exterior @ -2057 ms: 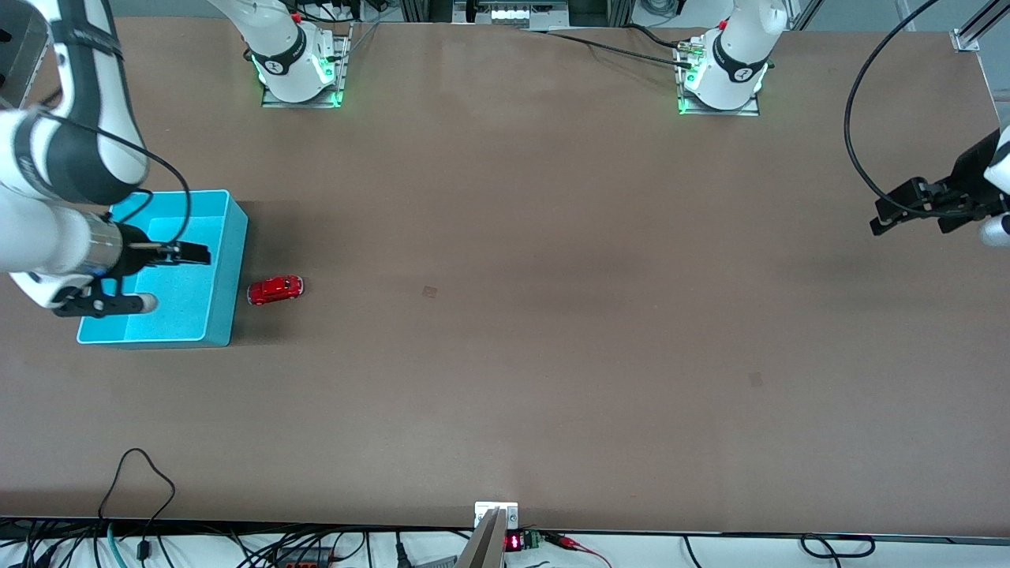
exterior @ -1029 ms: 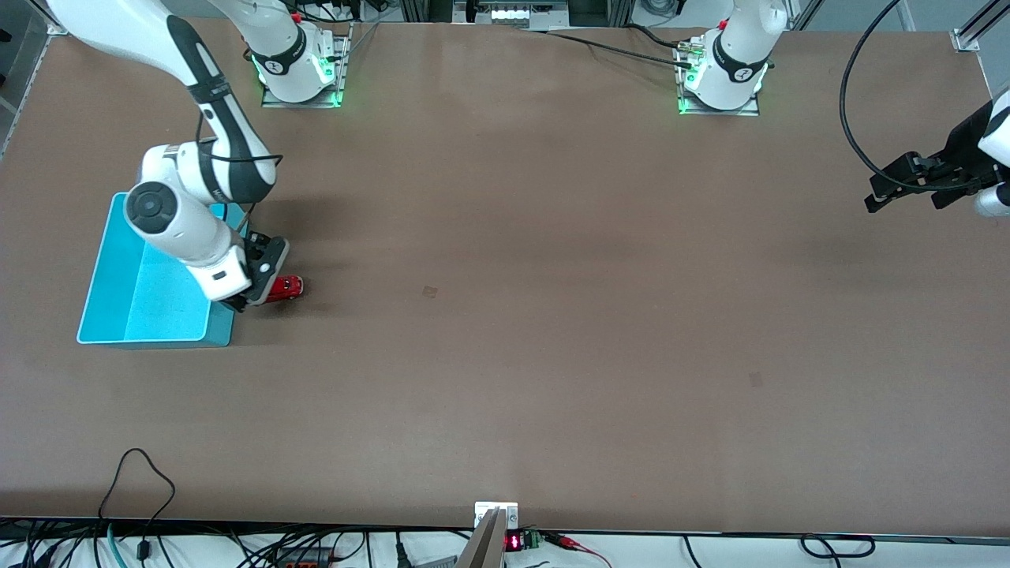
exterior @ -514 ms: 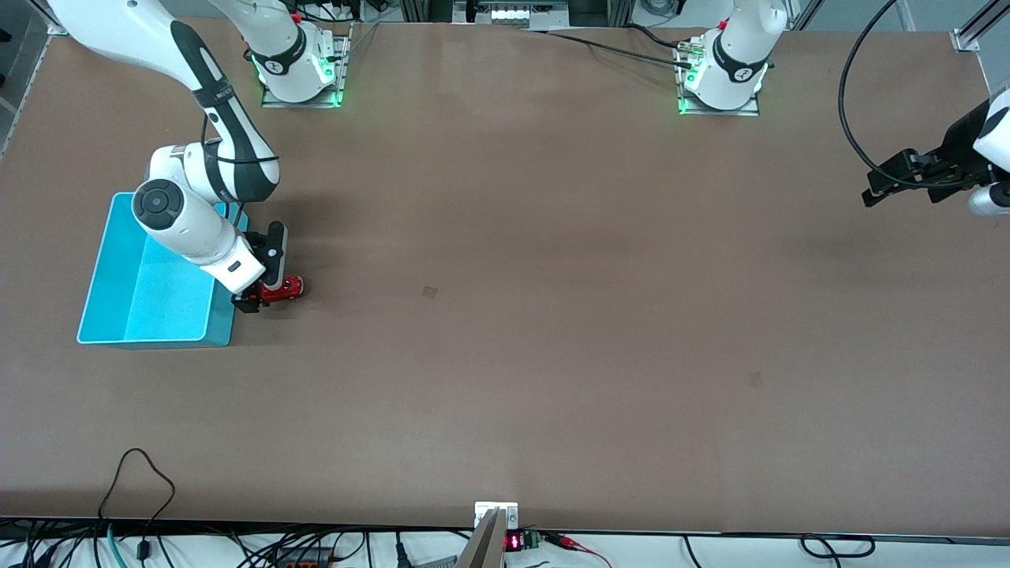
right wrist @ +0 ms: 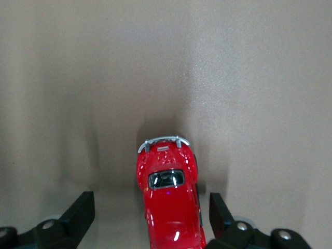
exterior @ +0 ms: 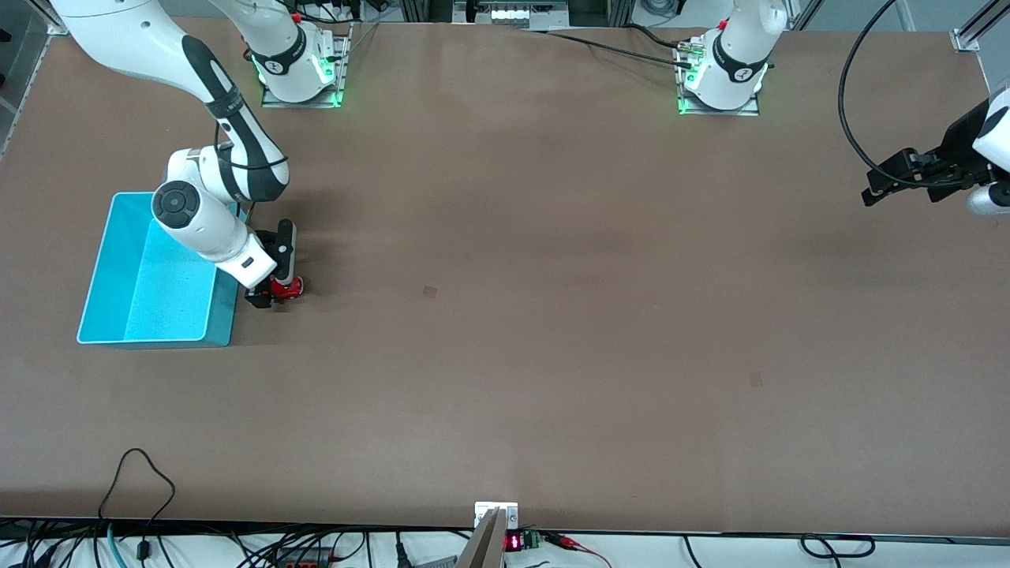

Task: Wind red beetle toy and store in blue box
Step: 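Lower the right gripper and close it on the red car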

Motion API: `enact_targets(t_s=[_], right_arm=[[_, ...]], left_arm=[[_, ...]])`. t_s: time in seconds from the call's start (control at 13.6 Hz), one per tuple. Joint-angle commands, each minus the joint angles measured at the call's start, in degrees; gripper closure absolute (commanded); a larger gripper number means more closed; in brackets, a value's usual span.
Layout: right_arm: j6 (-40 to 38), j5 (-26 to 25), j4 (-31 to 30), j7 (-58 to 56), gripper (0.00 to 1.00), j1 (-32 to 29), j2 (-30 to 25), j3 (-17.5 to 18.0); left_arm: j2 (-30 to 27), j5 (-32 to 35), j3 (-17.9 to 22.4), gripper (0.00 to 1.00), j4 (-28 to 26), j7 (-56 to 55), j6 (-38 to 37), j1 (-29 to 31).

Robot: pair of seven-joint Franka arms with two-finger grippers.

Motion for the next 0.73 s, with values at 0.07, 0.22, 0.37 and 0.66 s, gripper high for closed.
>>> enact_targets(t_s=[0.07, 0.22, 0.37, 0.66], right_arm=[[1.31, -0.61, -0.55, -0.83, 0.83, -0.54, -0.16, 0.43], [1.49, -0.26, -0.38, 0.21, 0.91, -0.46, -0.25, 0.52], [1.4, 0.09, -0.29, 2.58, 0.94, -0.37, -0.51, 1.74], [-0.26, 0.18, -0.2, 16.27, 0.95, -0.28, -2.87, 5.33]], left_arm=[[-0.77, 0.51, -0.27, 0.0, -0.01, 0.08, -1.13, 0.23], [-0.77, 0.51, -0.27, 0.0, 0.08, 0.08, -1.22, 0.23], [-0.77, 0.51, -0.27, 0.0, 0.08, 0.08, -1.22, 0.23], [-0.77, 0.33, -0.27, 0.0, 0.08, 0.08, -1.22, 0.23]])
